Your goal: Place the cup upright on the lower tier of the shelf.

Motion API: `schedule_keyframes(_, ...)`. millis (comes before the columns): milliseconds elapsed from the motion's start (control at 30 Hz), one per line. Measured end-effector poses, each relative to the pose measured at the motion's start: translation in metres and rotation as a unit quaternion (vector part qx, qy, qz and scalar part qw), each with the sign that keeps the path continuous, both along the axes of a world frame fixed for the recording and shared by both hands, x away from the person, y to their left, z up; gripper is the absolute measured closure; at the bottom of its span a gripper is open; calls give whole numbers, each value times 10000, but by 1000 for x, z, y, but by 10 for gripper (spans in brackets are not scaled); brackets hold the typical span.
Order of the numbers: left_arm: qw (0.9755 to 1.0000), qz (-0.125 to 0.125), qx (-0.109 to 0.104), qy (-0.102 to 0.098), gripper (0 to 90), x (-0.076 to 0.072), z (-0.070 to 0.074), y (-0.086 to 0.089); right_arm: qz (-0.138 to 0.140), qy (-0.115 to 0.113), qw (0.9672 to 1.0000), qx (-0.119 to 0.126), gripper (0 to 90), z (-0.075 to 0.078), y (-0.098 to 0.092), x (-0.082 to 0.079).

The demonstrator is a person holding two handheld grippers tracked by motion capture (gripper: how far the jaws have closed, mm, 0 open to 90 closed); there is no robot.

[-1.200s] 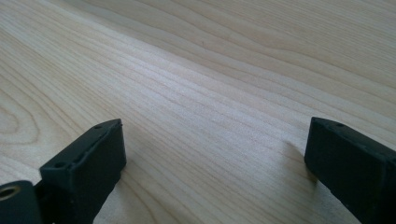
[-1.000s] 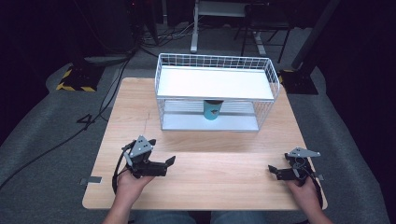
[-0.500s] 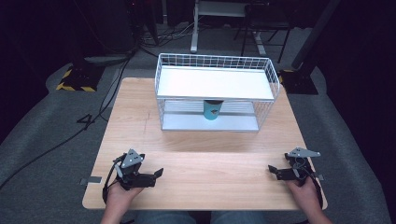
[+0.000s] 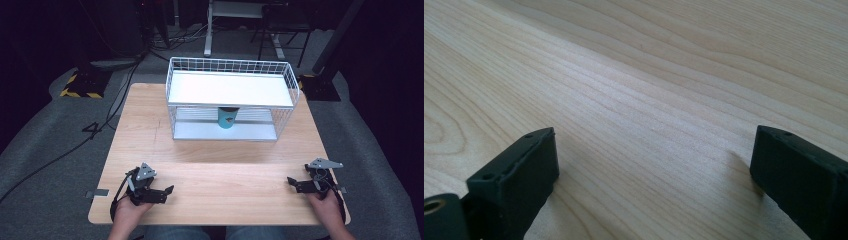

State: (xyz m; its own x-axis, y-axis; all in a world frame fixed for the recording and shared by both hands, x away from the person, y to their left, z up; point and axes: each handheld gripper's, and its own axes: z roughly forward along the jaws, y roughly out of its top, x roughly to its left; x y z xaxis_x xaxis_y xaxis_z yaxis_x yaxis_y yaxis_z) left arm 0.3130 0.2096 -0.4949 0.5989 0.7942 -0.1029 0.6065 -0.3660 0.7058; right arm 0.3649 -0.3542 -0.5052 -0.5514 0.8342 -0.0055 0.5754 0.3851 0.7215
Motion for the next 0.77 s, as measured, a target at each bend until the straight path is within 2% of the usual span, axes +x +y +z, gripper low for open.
schedule_keyframes(167,9998,-60,188,46,72,1,-3,-3,0,-1,10000,0,57,0,0,0)
schedule_keyframes(333,9997,-19,207,141,69,2,-7,-3,1,0,10000,0,56,0,0,0)
schedule_keyframes(367,9997,-29,246,34,66,1,-9,-3,0,0,10000,1,57,0,0,0)
schedule_keyframes(467,9993,-41,383,-36,63,1,-10,-4,0,0,10000,0,57,0,0,0)
schedule_keyframes(500,9989,-32,470,-45,58,1,-10,-6,1,0,10000,1,56,0,0,0)
schedule_keyframes(600,9985,-121,537,-1,8,3,-10,-8,1,0,10000,1,56,0,0,0)
schedule_keyframes(767,9985,-101,534,-14,3,3,-11,-9,-2,3,10000,1,57,0,0,0)
